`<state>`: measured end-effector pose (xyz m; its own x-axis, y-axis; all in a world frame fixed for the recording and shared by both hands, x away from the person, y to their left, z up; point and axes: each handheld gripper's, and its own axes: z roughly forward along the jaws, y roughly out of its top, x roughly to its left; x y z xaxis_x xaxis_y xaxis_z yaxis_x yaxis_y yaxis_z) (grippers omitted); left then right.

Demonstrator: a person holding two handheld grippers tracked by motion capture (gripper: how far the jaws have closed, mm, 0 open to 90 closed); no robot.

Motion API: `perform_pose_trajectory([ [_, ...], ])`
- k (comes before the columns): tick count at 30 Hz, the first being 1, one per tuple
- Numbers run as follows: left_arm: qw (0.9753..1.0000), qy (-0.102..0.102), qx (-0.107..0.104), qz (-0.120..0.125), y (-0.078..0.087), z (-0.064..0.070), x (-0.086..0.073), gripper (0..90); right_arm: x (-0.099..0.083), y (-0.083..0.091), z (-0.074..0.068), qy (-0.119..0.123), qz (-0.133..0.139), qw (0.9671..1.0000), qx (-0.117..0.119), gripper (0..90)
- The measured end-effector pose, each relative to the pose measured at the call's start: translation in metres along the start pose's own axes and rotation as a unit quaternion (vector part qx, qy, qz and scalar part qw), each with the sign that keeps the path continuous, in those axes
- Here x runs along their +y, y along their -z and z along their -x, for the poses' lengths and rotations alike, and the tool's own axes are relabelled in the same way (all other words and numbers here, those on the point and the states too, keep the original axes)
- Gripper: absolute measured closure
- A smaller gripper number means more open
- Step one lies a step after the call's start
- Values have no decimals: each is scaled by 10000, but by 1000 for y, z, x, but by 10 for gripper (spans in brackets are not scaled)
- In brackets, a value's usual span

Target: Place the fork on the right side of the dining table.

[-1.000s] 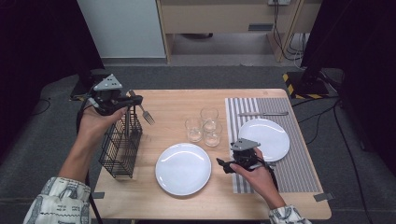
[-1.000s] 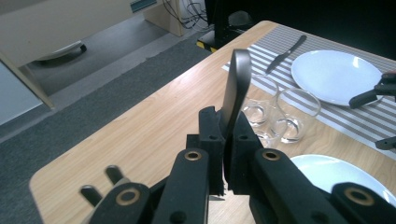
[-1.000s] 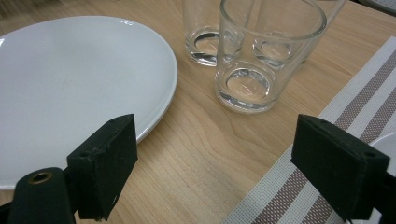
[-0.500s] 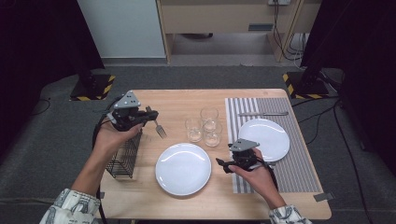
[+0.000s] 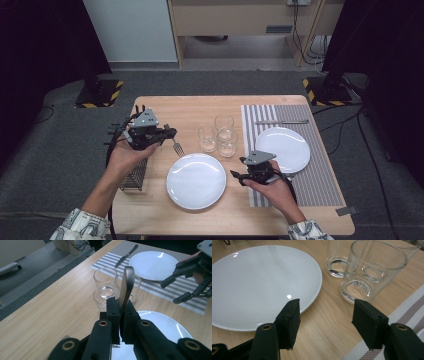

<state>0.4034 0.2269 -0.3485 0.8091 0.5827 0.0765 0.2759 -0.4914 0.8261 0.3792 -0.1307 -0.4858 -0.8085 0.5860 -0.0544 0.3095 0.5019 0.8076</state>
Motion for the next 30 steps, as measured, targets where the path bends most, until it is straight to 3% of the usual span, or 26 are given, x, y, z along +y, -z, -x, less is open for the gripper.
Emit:
perform_pose_trajectory([
  [9,9998,-34,-173,-31,-14,10,0,868,11,-3,-6,105,-25,9997,219,483],
  [19,9995,-44,-301,1,-28,17,7,868,31,1,-5,275,61,9988,412,636],
  [30,9989,-53,-470,26,-39,25,11,868,48,5,-6,387,135,9974,600,695],
])
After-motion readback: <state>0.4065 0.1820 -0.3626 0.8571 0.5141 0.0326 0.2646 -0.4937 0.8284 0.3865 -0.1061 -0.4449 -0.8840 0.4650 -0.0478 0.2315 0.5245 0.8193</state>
